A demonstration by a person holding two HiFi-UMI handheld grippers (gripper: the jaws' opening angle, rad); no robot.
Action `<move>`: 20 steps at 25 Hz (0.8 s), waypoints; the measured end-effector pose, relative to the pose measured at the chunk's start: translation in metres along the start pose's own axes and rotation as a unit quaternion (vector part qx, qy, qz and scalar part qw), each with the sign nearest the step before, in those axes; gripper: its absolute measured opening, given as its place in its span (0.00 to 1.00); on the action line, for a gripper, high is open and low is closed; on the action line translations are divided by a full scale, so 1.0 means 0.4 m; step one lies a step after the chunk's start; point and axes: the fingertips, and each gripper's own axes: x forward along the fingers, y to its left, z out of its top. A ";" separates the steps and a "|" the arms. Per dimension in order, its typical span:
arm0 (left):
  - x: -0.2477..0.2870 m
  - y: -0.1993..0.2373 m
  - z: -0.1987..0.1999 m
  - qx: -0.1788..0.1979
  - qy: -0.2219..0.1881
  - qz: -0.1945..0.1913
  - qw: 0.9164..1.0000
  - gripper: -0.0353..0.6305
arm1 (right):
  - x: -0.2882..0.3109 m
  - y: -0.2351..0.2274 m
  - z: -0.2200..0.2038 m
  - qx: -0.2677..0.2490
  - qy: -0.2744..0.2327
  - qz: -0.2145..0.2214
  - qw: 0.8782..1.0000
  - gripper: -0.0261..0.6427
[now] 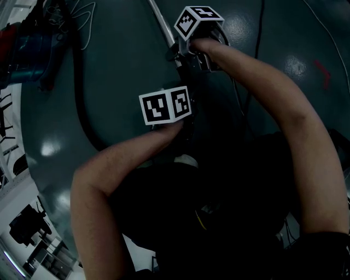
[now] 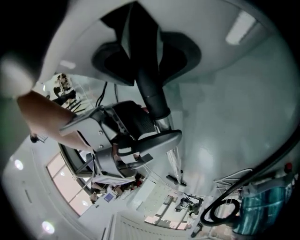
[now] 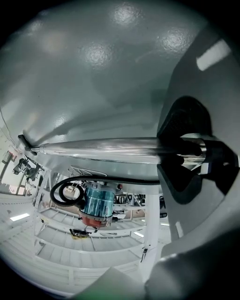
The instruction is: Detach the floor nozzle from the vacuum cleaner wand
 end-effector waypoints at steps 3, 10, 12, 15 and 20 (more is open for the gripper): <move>-0.018 -0.045 -0.067 -0.001 0.047 -0.026 0.999 0.31 | -0.003 -0.002 0.031 -0.002 -0.018 -0.011 1.000 0.29; -0.014 -0.035 -0.143 0.028 0.085 -0.052 0.995 0.32 | -0.028 -0.027 0.061 -0.006 -0.050 -0.025 0.998 0.29; -0.016 0.026 -0.076 -0.012 0.043 -0.022 0.999 0.32 | -0.036 -0.031 0.063 -0.007 -0.056 -0.026 0.998 0.29; -0.011 0.031 -0.045 -0.024 0.021 -0.020 0.999 0.32 | -0.048 -0.037 0.067 -0.008 -0.065 -0.027 0.997 0.29; -0.006 0.049 -0.036 -0.017 0.009 -0.023 1.000 0.33 | -0.068 -0.047 0.077 -0.010 -0.083 -0.031 0.996 0.29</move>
